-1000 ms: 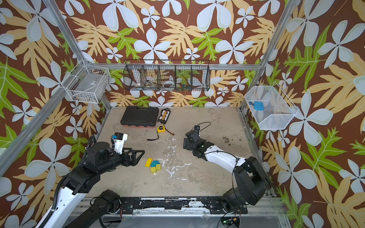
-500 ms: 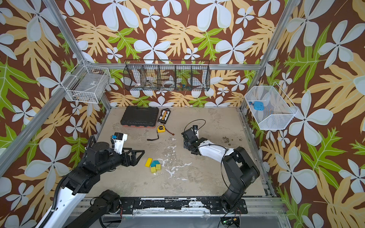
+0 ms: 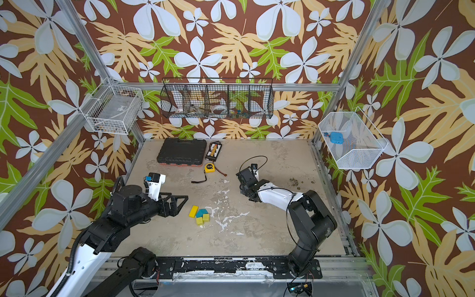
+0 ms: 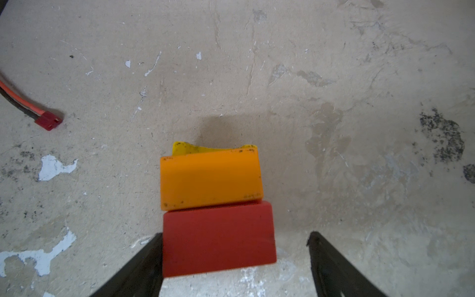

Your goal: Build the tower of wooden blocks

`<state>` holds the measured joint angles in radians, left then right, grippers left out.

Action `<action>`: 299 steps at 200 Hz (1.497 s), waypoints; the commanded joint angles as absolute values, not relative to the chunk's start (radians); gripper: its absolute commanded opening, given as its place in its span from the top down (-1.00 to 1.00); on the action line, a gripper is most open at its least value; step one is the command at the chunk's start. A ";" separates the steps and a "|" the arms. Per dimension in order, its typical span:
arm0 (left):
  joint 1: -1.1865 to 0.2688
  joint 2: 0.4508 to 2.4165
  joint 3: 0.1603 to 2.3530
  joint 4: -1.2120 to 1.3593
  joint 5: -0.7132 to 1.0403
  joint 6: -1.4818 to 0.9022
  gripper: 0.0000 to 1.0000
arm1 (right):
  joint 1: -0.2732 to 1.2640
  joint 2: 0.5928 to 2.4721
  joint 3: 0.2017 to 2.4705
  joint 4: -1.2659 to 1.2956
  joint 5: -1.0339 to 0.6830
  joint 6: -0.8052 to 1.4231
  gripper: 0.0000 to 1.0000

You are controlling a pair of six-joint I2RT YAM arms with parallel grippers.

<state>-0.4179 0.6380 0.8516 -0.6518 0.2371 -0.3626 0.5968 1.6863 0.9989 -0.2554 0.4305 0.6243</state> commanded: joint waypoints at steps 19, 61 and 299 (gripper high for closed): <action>-0.417 0.639 0.851 -0.638 0.236 -0.361 -1.00 | 0.598 1.674 1.010 -0.261 0.434 0.614 -0.74; -0.417 0.642 0.851 -0.638 0.238 -0.361 -1.00 | 0.618 1.576 1.013 -0.309 0.435 0.623 -0.77; -0.417 0.642 0.851 -0.639 0.238 -0.360 -1.00 | 0.459 1.484 0.765 -0.059 0.238 0.627 -0.03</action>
<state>-0.4179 0.6422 0.8516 -0.6521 0.2371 -0.3626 0.4576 1.4673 0.7490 -0.0826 0.2401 0.6392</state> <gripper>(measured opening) 0.996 0.523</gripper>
